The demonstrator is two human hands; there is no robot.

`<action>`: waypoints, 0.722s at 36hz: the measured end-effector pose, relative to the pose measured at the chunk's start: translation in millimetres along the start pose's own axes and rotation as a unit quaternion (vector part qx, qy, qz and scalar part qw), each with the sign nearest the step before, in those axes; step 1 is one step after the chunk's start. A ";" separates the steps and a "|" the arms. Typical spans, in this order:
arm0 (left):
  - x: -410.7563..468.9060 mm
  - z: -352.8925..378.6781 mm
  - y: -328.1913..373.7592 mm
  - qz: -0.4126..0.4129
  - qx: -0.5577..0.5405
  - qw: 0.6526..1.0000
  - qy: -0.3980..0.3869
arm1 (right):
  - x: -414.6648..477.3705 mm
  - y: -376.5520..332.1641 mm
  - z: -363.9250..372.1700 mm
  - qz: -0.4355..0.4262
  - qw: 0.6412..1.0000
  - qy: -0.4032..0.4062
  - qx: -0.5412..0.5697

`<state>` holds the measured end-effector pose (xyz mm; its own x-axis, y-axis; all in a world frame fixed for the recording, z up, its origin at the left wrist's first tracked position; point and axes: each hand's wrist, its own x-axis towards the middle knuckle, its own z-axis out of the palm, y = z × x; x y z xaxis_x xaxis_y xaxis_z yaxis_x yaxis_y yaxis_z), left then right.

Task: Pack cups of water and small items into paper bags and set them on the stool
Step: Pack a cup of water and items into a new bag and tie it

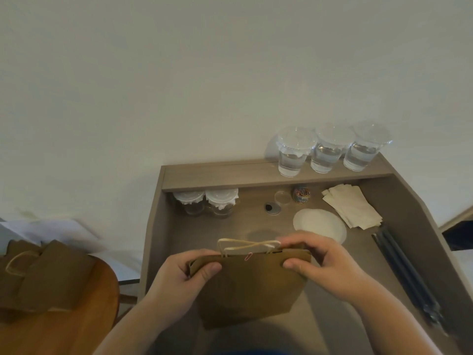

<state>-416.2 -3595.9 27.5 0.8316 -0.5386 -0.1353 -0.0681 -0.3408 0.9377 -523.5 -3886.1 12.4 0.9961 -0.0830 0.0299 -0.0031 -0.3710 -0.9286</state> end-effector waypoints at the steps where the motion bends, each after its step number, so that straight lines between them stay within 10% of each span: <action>1: -0.1 -0.4 0.5 -0.001 0.002 1.000 0.002 | 1.7 -1.7 -1.0 0.004 1.000 0.000 0.007; 13: 1.8 1.8 0.7 -0.018 0.003 1.000 0.018 | 1.0 5.9 9.2 0.050 0.995 0.071 0.045; 26: -7.3 12.1 6.4 0.000 0.017 1.000 0.025 | -12.4 -15.3 -8.7 0.084 0.995 -0.027 -0.045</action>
<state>-429.5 -3603.5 30.7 0.8584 -0.4993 -0.1178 -0.0866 -0.3673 0.9261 -536.6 -3887.4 29.4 0.9842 -0.1015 -0.1454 -0.1754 -0.4370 -0.8822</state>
